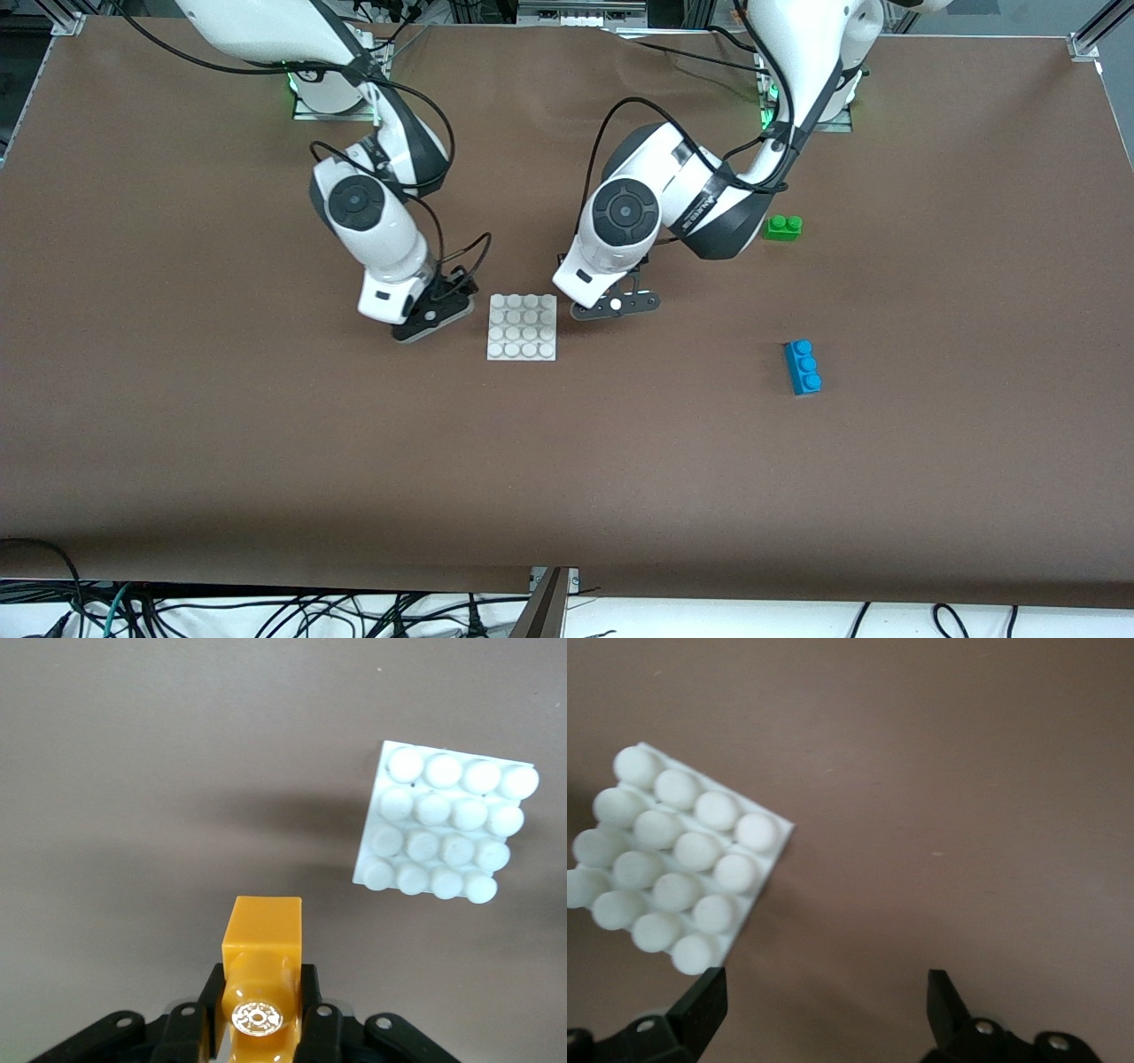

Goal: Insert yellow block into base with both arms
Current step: 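Carry the yellow block with the left gripper over the white plate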

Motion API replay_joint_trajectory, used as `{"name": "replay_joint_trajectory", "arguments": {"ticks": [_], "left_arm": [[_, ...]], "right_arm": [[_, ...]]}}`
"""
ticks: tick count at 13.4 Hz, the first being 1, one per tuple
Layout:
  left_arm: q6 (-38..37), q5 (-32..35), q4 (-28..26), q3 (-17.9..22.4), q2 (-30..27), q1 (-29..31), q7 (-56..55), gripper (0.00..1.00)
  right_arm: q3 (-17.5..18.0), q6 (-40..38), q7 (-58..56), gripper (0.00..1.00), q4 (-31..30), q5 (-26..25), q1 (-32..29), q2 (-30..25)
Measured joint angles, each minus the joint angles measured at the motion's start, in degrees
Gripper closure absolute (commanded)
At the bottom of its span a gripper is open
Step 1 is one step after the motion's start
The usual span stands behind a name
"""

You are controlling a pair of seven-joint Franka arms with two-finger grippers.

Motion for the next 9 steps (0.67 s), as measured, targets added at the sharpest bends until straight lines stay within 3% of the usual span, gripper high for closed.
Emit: {"name": "replay_joint_trajectory", "arguments": {"ticks": [4, 9], "left_arm": [[0.5, 0.0, 4.8, 0.2, 4.7, -3.7, -4.2, 1.00], [1.1, 0.0, 13.4, 0.6, 12.2, -5.6, -10.3, 1.00]], "right_arm": [[-7.2, -7.7, -0.1, 0.00, 1.6, 0.0, 0.0, -5.9], [-13.1, -26.3, -0.1, 0.00, 16.2, 1.5, -1.0, -8.0]]}}
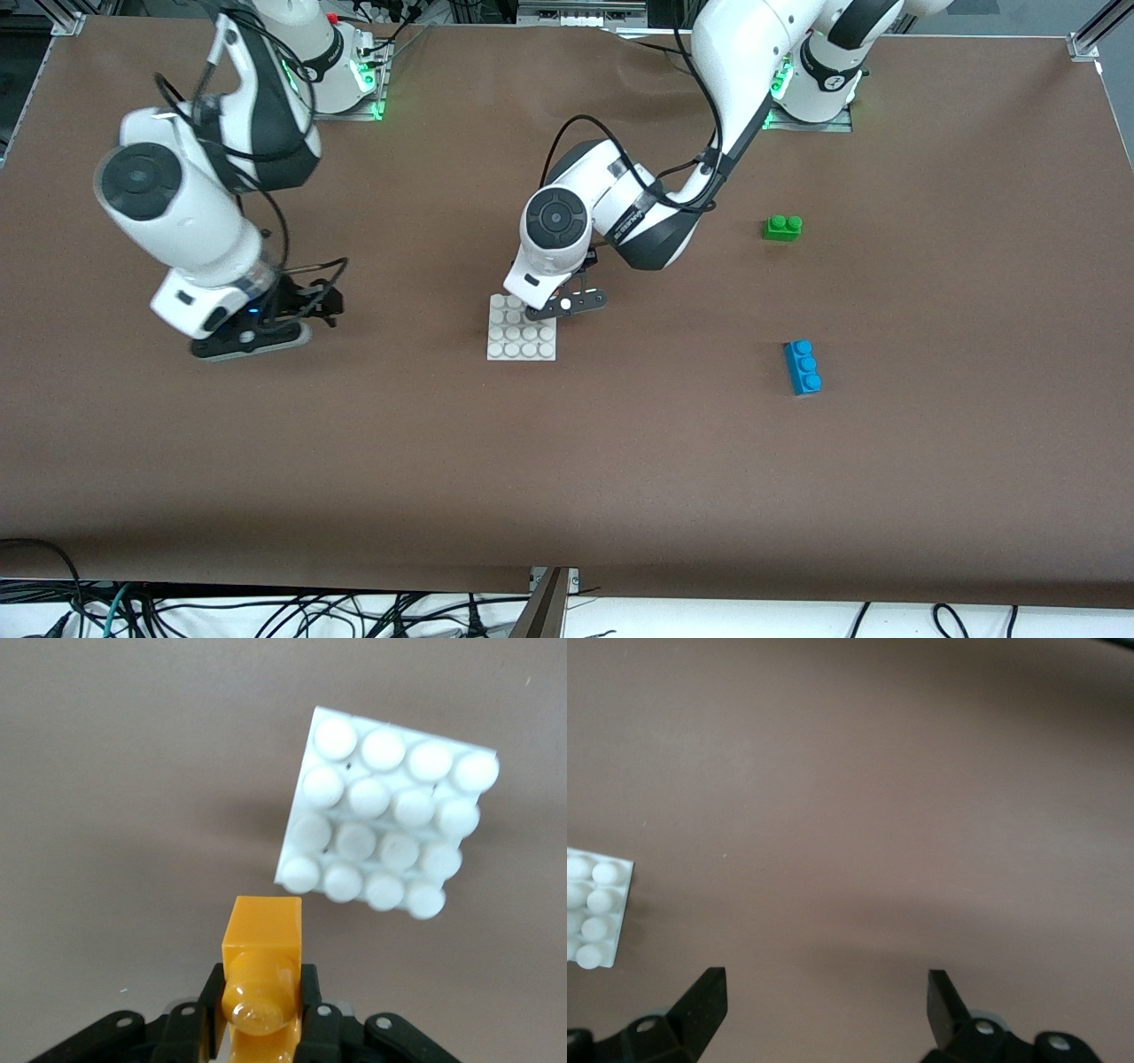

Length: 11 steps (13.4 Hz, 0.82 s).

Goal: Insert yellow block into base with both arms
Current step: 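Carry the yellow block with the left gripper over the white plate, then release the plate and withdraw the right gripper to its rest pose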

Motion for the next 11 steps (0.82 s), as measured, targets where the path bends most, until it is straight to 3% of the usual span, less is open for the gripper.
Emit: {"name": "replay_joint_trajectory", "arguments": {"ticks": [4, 7, 11], "left_arm": [[4.0, 0.0, 5.2, 1.5, 4.1, -0.5, -2.6, 1.00], [8.1, 0.0, 5.7, 1.9, 5.6, -1.5, -2.9, 1.00], [10.5, 0.0, 6.0, 2.3, 7.4, -2.8, -2.3, 1.00]], "right_arm": [[-1.2, -6.5, 0.0, 0.00, 4.4, 0.1, -1.9, 0.0], [-3.8, -11.3, 0.0, 0.00, 7.6, 0.1, -2.1, -0.5], [-4.3, -13.8, 0.0, 0.00, 8.0, 0.1, -3.0, -2.8]]}}
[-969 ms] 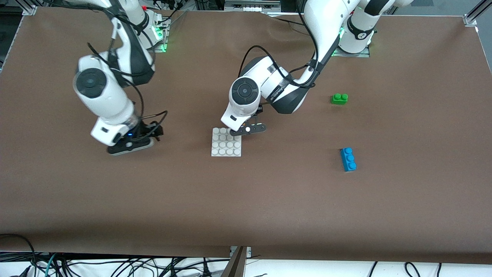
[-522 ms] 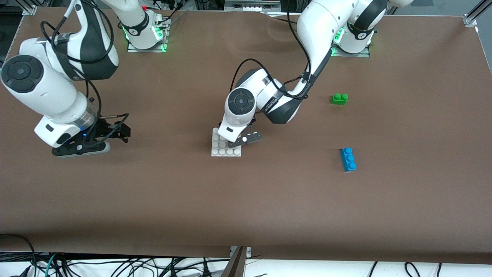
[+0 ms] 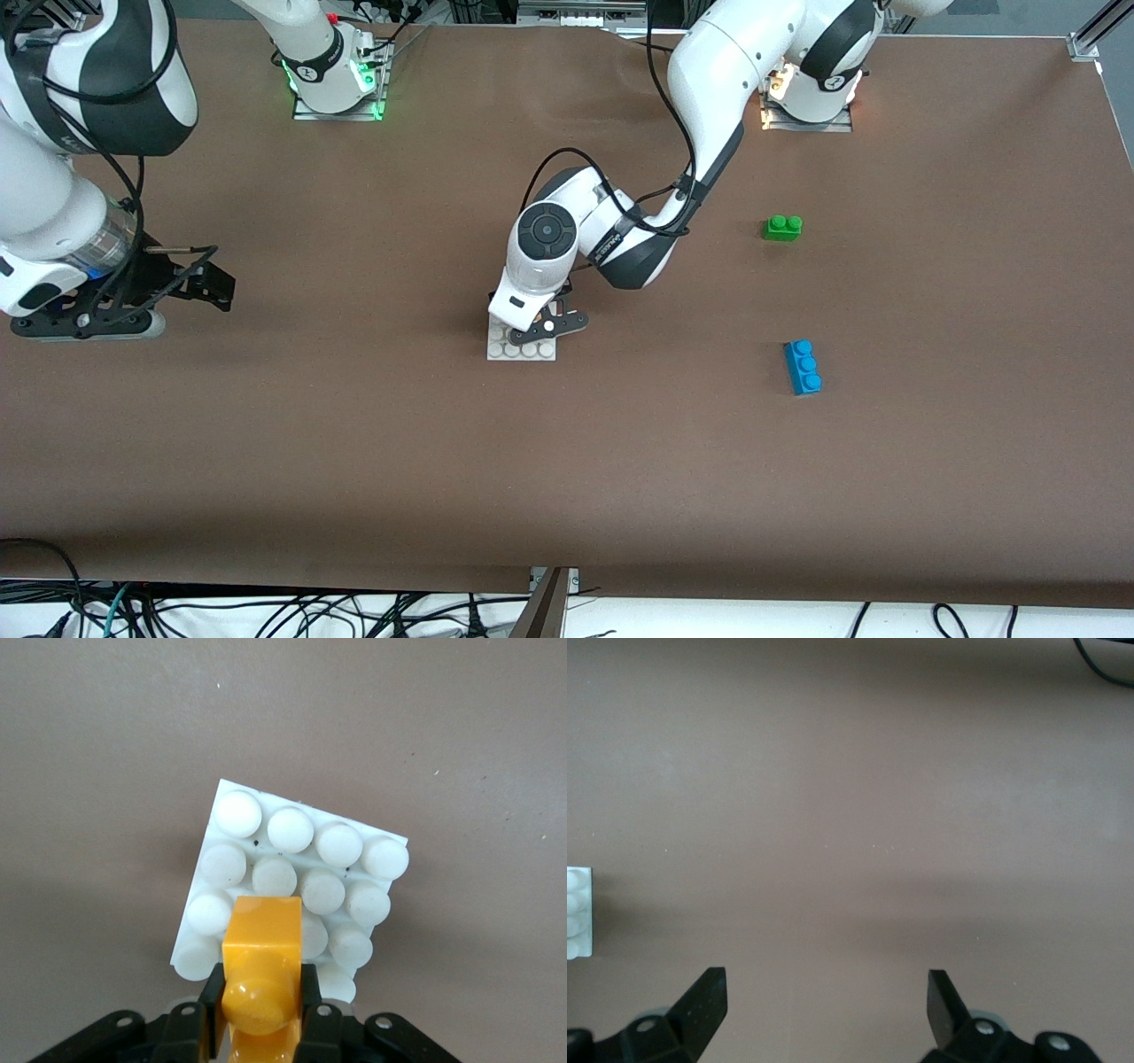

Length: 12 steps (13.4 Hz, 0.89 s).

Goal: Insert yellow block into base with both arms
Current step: 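Release the plate and withdraw the right gripper to its rest pose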

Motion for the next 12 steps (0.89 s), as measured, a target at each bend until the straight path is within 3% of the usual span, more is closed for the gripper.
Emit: {"name": "replay_joint_trajectory", "arguments": {"ticks": [12], "left_arm": [[1.1, 0.0, 0.7, 1.9, 2.0, -1.6, 7.3, 1.00]], "right_arm": [[2.0, -2.3, -0.5, 0.00, -1.9, 0.1, -7.8, -6.4]]}}
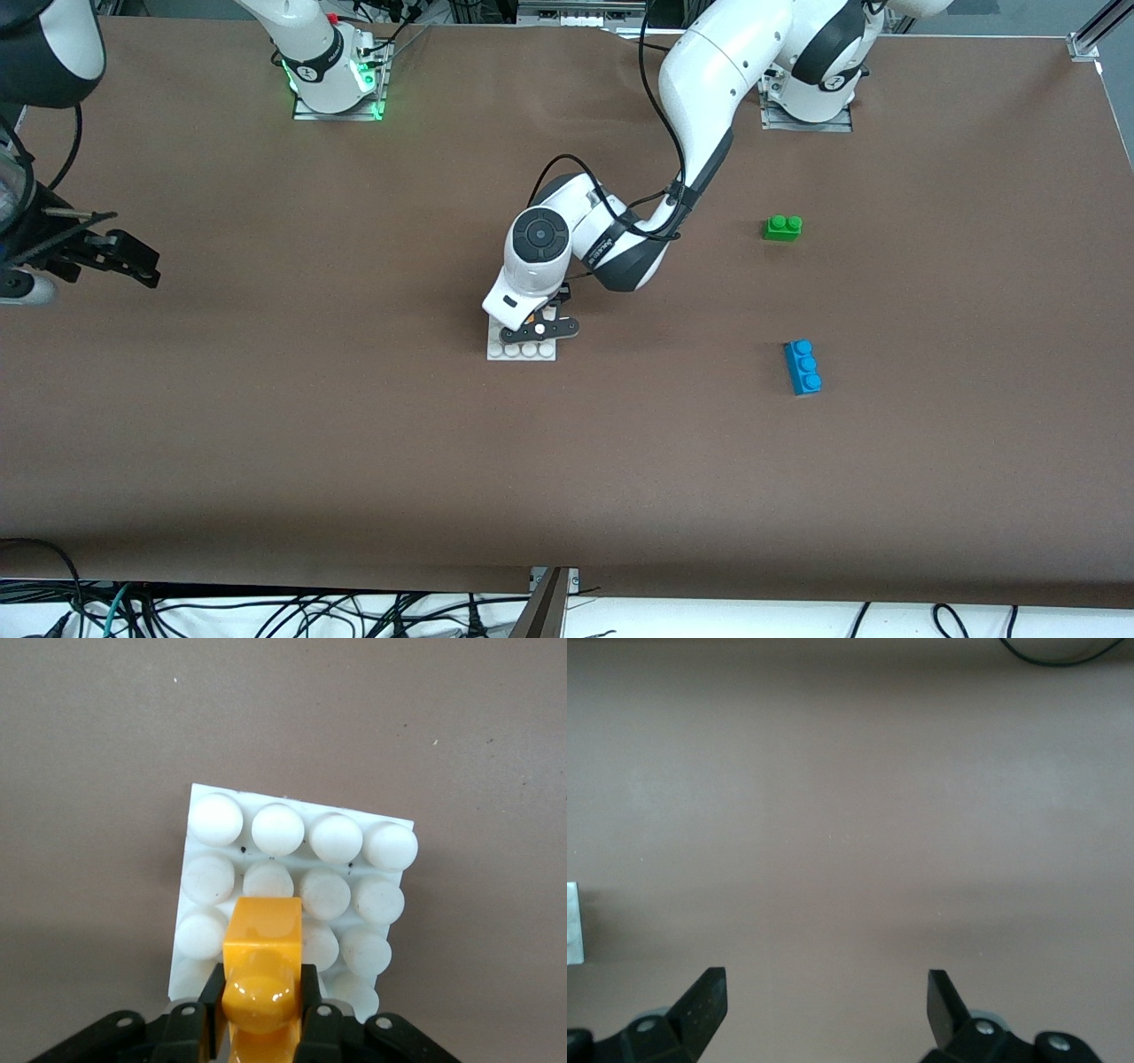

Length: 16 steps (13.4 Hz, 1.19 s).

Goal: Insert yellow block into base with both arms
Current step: 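Release the plate and withdraw the right gripper to its rest pose, then lower the yellow block onto the plate studs and press with the left gripper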

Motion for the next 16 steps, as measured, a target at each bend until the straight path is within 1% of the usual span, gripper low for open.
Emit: {"name": "replay_joint_trajectory", "arguments": {"ticks": [5, 11, 16], "left_arm": [[-0.7, 0.0, 0.6, 0.9, 0.4, -0.4, 2.0, 1.00], [-6.8, -0.1, 1.4, 2.4, 0.4, 0.1, 3.5, 1.00], [-7.7, -0.1, 1.4, 2.6, 0.4, 0.4, 0.4, 1.00]], "right_arm": [[0.0, -2.4, -3.0, 0.00, -0.2, 5.8, -2.8, -1.3], [0.4, -2.8, -3.1, 0.00, -0.2, 6.0, -3.1, -1.3], [0.5, -2.8, -3.1, 0.00, -0.2, 6.0, -3.1, -1.3]]}}
